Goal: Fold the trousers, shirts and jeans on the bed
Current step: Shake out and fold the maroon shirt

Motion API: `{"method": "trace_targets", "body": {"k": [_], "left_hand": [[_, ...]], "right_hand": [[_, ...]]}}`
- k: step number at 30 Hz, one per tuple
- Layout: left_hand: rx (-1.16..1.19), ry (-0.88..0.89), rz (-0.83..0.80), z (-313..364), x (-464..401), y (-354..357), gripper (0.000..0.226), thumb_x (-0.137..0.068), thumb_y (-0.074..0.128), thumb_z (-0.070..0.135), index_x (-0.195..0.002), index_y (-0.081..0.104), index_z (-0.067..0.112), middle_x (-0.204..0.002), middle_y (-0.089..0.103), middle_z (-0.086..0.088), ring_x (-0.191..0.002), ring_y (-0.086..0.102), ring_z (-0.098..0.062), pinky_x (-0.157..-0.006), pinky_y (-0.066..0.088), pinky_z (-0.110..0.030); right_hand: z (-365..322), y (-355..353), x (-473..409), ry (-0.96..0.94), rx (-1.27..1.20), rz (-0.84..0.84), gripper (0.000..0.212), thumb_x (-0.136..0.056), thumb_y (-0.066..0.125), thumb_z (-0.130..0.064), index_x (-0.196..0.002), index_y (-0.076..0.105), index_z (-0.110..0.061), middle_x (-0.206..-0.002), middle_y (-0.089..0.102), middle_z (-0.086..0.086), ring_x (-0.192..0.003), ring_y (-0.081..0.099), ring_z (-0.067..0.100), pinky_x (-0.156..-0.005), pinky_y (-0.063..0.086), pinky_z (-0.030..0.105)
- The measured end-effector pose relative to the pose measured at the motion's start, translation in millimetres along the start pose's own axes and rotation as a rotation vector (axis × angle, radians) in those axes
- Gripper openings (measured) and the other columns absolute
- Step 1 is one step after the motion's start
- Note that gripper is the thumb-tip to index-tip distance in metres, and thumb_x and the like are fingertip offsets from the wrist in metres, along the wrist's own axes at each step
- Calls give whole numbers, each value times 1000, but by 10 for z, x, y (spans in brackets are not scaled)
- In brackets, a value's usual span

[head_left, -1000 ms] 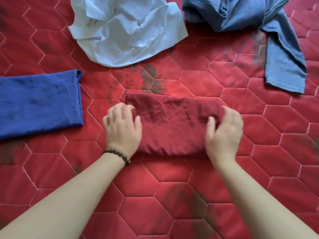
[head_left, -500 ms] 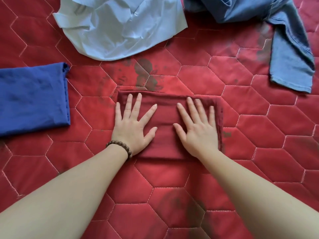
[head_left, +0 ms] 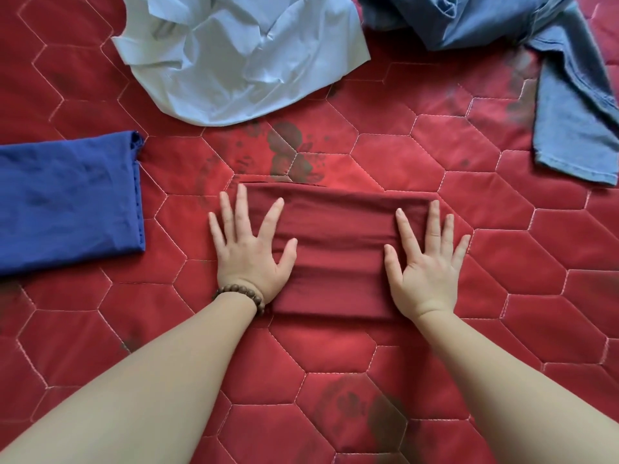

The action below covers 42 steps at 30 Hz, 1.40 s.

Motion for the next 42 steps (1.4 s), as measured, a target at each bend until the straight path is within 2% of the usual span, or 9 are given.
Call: {"method": "trace_targets", "body": {"k": [5,10,12,15,19,22,26,35,42], "left_hand": [[80,-144,17,-8,48,-85,59,-83,51,52,-139,44,37,-148,29,-26,-136,29,-40,-112,21,-49],[393,-309,-11,-130,240,-203,42,-87,61,37,-129,56,34,-126,44,-17,-105,54,-34,-95,41,-36],[548,-332,-65,-215,249,-201,39,-87,63,33,-126,59,34,-116,51,-11,-95,59,-28,-88,39,-22],[671,-299,-145,-320,242,-208,38,-85,67,25,-122,63,27,-116,61,-7,-108,57,-21,-86,28,-9],[614,-242,-165,-520,290,-410,44,-86,66,26,-129,58,24,-136,49,-9,-126,46,-23,-95,28,-18],[582,-213,-115,-835,278,-707,47,-85,67,26,-131,56,23,-139,46,-10,-124,48,-27,-95,29,-21],[529,-245,-33,-1573,213,-1161,48,-85,67,26,-132,56,23,-135,47,-9,-119,53,-26,-95,40,-30],[341,-356,88,-3482,-29,-1802,48,-84,68,24,-131,58,21,-129,51,-11,-106,59,-34,-87,48,-39],[310,-411,26,-4132,-115,-1627,51,-91,59,30,-141,46,27,-138,43,-9,-112,57,-34,-91,46,-38]], "right_hand": [[-21,-33,174,248,-15,23,56,-94,41,-57,-146,28,-42,-156,20,21,-145,17,32,-114,15,52],[-149,-186,300,375,-166,82,52,-91,54,-50,-140,44,-39,-132,41,21,-119,42,38,-94,38,47],[-129,-186,342,426,-302,-1,53,-90,56,-49,-140,42,-43,-128,40,17,-110,50,36,-93,42,42],[-169,-242,390,416,-452,-82,48,-92,59,-41,-138,47,-38,-119,47,17,-108,54,33,-96,38,34],[-397,-420,465,353,-475,-41,35,-98,49,-21,-132,58,-23,-108,52,16,-111,52,34,-94,36,32],[-822,-576,520,284,-497,60,34,-98,48,-16,-130,60,-19,-93,45,5,-91,54,26,-81,35,24],[-1642,-709,454,190,-524,146,34,-97,49,-10,-129,61,-17,-99,48,5,-85,51,18,-72,29,14],[-3778,-513,72,-30,-467,118,43,-95,47,-4,-135,55,-19,-131,52,9,-88,62,36,-75,48,37],[-4328,-104,-139,-98,-394,8,49,-94,42,-2,-140,47,-19,-136,45,10,-88,61,39,-75,48,38]]}}
Point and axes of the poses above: each hand's wrist, its own x-axis away from the middle knuckle, its own y-axis out of the palm, z = x × y, the point moved 7 cm from there along -x, towards the middle knuckle
